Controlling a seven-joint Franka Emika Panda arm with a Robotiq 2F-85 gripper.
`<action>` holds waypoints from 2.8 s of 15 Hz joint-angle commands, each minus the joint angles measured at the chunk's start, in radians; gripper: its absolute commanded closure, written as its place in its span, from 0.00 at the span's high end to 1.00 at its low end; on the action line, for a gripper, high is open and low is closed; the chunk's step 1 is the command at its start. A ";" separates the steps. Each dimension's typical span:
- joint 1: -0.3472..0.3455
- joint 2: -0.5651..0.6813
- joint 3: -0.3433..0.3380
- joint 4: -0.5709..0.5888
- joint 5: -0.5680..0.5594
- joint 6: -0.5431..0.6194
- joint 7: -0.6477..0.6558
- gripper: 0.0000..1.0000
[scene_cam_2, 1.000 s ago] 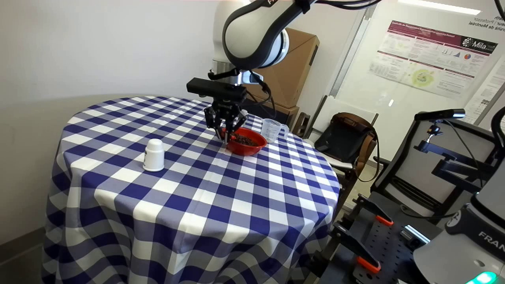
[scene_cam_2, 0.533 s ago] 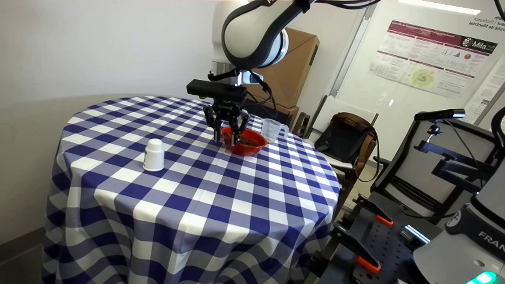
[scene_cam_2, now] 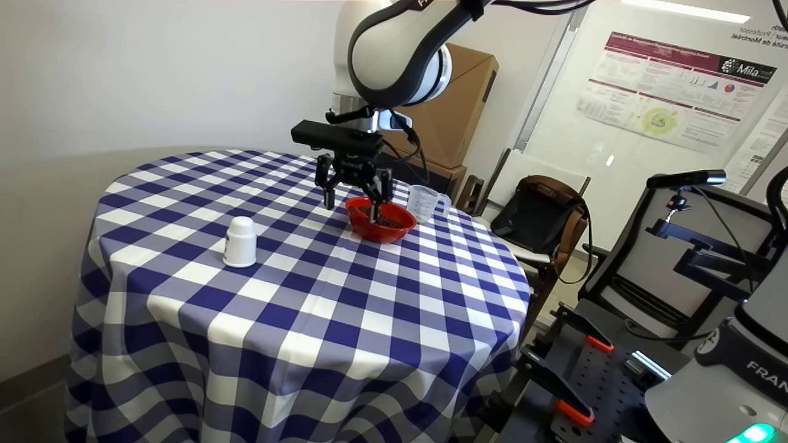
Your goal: Put a spoonful of the contents in the bowl in the jug
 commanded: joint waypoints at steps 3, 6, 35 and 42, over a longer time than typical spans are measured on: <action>0.003 -0.016 -0.021 -0.016 0.006 0.065 0.069 0.95; -0.003 -0.027 -0.013 -0.040 0.012 0.118 0.054 0.92; -0.072 -0.194 0.029 -0.300 0.172 0.360 -0.056 1.00; -0.090 -0.184 0.027 -0.301 0.179 0.360 -0.072 0.52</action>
